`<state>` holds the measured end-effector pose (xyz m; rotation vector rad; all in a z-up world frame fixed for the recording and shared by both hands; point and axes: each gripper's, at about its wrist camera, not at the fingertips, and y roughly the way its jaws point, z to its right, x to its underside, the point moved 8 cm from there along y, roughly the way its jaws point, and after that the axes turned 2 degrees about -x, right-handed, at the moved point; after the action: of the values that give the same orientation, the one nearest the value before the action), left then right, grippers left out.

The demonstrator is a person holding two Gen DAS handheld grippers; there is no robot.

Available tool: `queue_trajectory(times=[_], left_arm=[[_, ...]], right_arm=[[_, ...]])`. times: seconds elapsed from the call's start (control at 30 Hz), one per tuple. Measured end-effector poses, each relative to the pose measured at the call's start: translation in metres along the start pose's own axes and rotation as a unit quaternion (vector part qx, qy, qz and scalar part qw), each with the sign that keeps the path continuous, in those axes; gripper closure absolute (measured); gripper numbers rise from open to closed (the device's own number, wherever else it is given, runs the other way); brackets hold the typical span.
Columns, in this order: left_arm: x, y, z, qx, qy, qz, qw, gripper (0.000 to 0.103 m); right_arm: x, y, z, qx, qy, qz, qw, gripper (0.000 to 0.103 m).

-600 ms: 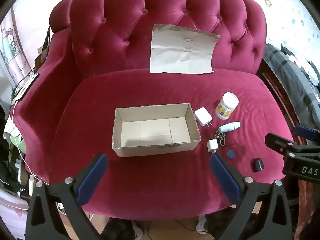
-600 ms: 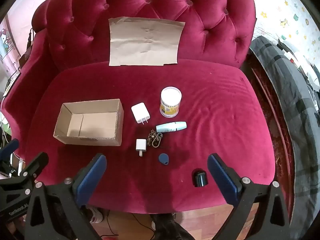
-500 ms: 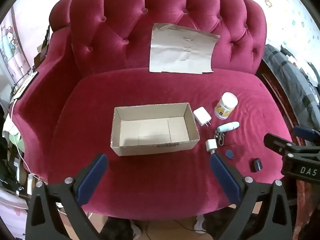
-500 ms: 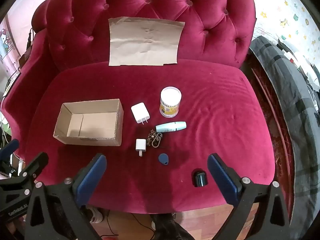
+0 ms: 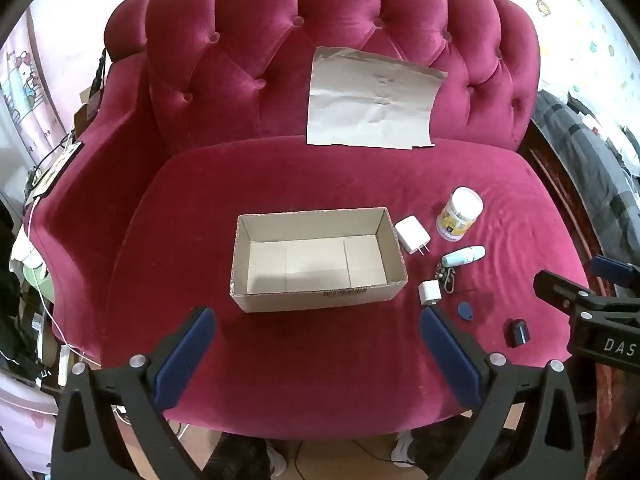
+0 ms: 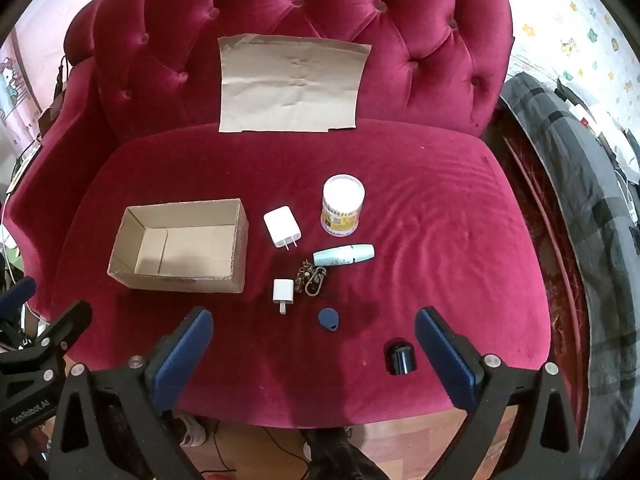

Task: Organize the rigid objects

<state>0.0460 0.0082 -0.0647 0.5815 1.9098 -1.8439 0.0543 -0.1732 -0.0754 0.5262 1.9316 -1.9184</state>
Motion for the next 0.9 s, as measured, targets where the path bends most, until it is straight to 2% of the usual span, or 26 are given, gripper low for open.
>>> queue_trajectory(times=[0.9], left_arm=[[-0.0076, -0.0004, -0.0076, -0.006, -0.008, 0.002, 1.0000, 0.000]], right_arm=[[-0.0037, 0.0046, -0.0002, 0.005, -0.001, 0.005, 1.000, 0.000]])
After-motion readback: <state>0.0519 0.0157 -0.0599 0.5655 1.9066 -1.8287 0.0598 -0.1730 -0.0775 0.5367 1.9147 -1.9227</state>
